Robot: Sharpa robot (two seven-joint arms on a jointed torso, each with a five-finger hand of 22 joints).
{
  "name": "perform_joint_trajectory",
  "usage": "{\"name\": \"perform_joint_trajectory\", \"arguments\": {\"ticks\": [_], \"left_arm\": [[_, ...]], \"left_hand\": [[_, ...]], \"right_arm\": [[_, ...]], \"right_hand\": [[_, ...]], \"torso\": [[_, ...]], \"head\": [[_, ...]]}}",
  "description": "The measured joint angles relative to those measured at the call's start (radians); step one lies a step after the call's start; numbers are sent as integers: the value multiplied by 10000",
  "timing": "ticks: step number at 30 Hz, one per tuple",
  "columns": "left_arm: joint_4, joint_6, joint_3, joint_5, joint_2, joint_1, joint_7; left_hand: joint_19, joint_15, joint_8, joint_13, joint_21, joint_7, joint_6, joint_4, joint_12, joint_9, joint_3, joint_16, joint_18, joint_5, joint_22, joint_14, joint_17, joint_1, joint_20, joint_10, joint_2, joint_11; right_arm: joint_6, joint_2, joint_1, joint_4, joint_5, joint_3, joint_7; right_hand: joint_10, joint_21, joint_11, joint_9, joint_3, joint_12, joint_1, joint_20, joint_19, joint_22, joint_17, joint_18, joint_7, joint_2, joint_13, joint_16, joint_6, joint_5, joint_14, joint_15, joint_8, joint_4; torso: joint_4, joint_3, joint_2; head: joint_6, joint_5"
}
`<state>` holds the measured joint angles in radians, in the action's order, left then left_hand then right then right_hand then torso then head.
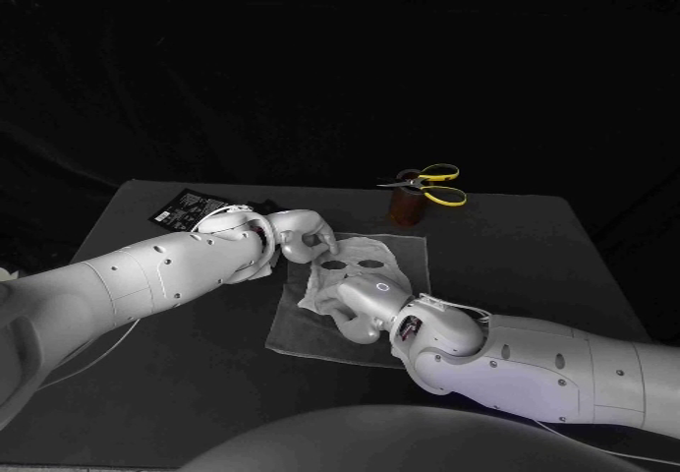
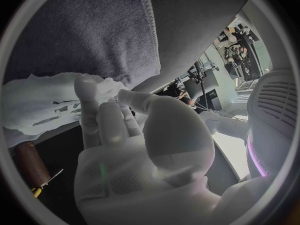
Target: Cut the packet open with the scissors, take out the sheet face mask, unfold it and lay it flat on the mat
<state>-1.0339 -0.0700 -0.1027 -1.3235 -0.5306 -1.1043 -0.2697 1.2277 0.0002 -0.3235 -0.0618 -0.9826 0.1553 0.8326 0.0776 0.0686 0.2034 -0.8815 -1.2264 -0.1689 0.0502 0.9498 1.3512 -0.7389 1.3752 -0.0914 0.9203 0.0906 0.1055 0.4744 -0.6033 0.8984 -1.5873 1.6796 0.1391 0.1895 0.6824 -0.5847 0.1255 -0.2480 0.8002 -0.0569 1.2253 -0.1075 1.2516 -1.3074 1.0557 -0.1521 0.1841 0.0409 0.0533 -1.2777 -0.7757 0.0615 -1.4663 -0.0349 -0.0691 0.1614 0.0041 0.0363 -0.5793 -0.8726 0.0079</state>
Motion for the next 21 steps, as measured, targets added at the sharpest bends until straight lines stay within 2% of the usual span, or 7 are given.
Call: {"name": "perform_joint_trajectory", "arguments": {"ticks": [2, 6, 16, 21], "left_arm": [[87, 40, 0, -23, 38, 0, 17], [164, 92, 0, -40, 85, 0, 36], [269, 223, 4, -103, 132, -4, 164], [308, 288, 15, -121, 154, -15, 235]], "left_hand": [[0, 0, 47, 0, 0, 0, 0, 0, 0, -1, 0, 0, 1, 0, -2, 0, 16, 0, 0, 0, 0, 0], [0, 0, 48, 0, 0, 0, 0, 0, 0, -1, 0, 0, 4, 0, -5, 0, 21, 0, 0, 0, 0, 0], [35, 4, 48, 0, 53, -1, 2, -1, 0, -2, 0, 1, 13, 0, -50, 3, 69, 0, -36, 39, 0, 38], [35, 34, 48, -1, 86, -3, 2, -1, 1, 8, 0, 1, 74, 0, -79, 34, 108, 0, -36, 39, 0, 38]], "right_arm": [[-2, 117, 4, 125, 58, -1, 57], [-5, 268, 6, 295, 154, -1, 160], [54, 522, 7, 587, 513, -4, 518], [39, 664, 11, 795, 628, -10, 651]], "right_hand": [[-229, 92, -1, 84, 0, 39, 0, -36, -37, 0, -82, 33, -8, 0, -2, 40, 178, -20, 0, 0, 0, 0], [-544, 186, 15, 142, 0, 39, 0, -36, -37, -2, -157, -105, 33, 0, -19, 46, 275, -20, 1, 0, 30, 0], [-946, 431, 35, 230, 29, 39, 0, -73, -144, -7, -327, -109, 71, 0, -40, 163, 386, -74, 16, 13, 40, 29], [-982, 449, 69, 244, 29, 38, 0, -108, -179, -7, -351, -106, 87, 0, -40, 163, 402, -74, 16, 13, 40, 29]], "torso": [[0, 2, 0], [9, 6, 0], [10, 3, 0], [9, 2, 3]], "head": [[0, 9], [0, 12], [0, 58], [0, 51]]}}
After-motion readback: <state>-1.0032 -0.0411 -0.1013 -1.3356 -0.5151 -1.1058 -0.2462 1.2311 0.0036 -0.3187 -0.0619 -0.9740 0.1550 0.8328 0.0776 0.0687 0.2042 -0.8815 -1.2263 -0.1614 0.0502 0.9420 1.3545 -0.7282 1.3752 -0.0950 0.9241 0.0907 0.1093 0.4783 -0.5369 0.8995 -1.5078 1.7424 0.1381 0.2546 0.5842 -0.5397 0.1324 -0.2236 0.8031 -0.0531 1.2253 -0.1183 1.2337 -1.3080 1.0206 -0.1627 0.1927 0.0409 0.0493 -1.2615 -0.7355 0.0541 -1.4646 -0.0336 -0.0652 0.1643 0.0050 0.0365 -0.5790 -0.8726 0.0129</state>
